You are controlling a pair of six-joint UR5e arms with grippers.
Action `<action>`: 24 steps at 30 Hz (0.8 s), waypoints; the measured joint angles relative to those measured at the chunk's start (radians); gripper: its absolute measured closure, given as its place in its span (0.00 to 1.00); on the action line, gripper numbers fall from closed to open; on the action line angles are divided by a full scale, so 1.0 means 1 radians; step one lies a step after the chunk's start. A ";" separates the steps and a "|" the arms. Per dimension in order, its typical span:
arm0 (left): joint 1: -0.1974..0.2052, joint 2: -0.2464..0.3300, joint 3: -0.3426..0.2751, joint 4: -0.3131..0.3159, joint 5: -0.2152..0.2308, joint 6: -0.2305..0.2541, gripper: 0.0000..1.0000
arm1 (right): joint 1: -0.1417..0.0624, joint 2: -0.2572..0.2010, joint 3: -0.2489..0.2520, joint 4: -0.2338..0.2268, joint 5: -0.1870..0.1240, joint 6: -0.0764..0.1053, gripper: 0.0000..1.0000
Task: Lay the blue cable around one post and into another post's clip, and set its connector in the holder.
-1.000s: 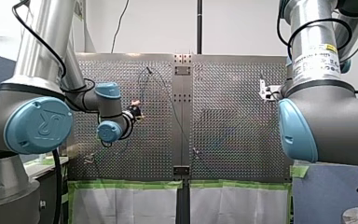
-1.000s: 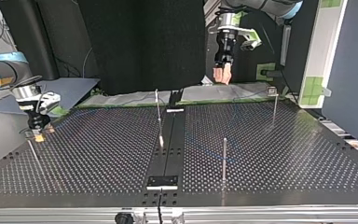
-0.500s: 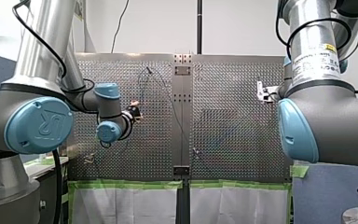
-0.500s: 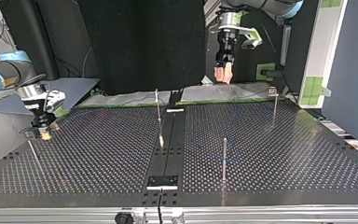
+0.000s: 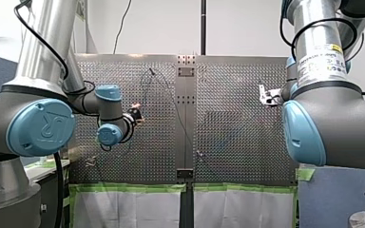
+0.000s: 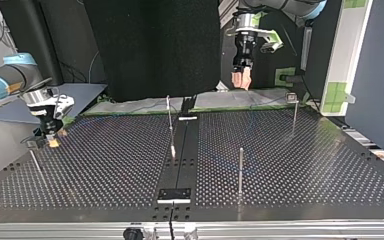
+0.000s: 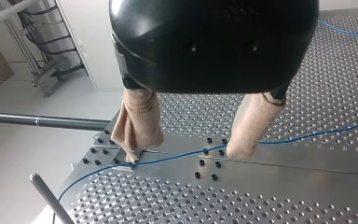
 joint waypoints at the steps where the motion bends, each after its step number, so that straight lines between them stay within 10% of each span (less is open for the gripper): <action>1: 0.000 0.000 0.000 0.000 0.000 0.000 0.00 | 0.000 0.000 0.001 0.000 0.002 0.000 0.00; 24: 0.035 -0.002 0.009 -0.137 -0.001 0.011 0.00 | 0.009 -0.038 0.029 0.007 0.014 -0.017 0.00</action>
